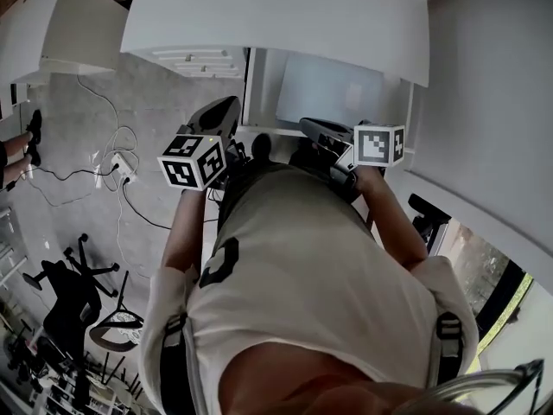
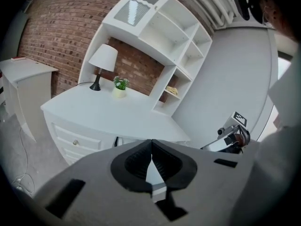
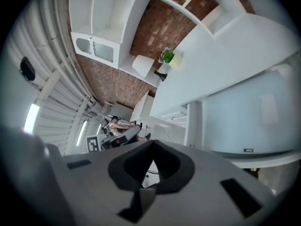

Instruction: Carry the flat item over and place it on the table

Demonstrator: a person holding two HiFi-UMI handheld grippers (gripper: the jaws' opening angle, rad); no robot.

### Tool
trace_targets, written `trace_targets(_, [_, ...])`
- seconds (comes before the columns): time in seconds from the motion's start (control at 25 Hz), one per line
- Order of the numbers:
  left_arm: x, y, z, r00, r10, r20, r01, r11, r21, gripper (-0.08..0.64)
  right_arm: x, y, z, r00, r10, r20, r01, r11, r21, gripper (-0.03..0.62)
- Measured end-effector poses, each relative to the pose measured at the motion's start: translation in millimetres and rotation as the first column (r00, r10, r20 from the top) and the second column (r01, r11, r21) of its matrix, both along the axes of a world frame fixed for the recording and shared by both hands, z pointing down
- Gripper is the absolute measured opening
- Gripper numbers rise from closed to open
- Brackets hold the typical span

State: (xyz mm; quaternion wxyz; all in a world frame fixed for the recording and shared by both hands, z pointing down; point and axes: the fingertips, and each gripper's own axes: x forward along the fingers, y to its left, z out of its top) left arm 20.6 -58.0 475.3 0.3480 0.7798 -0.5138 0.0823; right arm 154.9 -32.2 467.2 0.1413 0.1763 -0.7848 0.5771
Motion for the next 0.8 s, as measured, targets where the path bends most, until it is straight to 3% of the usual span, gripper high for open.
trace_targets(0.28, [59, -31, 53, 0.994, 0.106, 0.042, -0.101, 0.989, -0.112, 0.020, 96, -39, 56, 0.987, 0.103, -0.122, -0.112, 0.991, -0.072, 0.009])
trace_targets(0.52, [92, -56, 105, 0.992, 0.128, 0.015, -0.123, 0.972, -0.201, 0.021, 186, -76, 98, 0.946, 0.231, -0.229, -0.252, 0.966, -0.065, 0.009])
trace_targets(0.68, [106, -68, 139, 0.991, 0.137, -0.006, -0.133, 0.956, -0.262, 0.023, 233, -91, 133, 0.917, 0.270, -0.295, -0.304, 0.950, -0.073, 0.009])
trace_targets(0.72, [108, -70, 148, 0.991, 0.135, -0.014, -0.134, 0.950, -0.281, 0.050, 243, -93, 144, 0.906, 0.272, -0.326, -0.311, 0.948, -0.073, 0.009])
trace_targets(0.8, [113, -76, 162, 0.989, 0.139, -0.043, -0.145, 0.937, -0.317, 0.178, 259, -97, 163, 0.888, 0.274, -0.370, -0.322, 0.944, -0.075, 0.009])
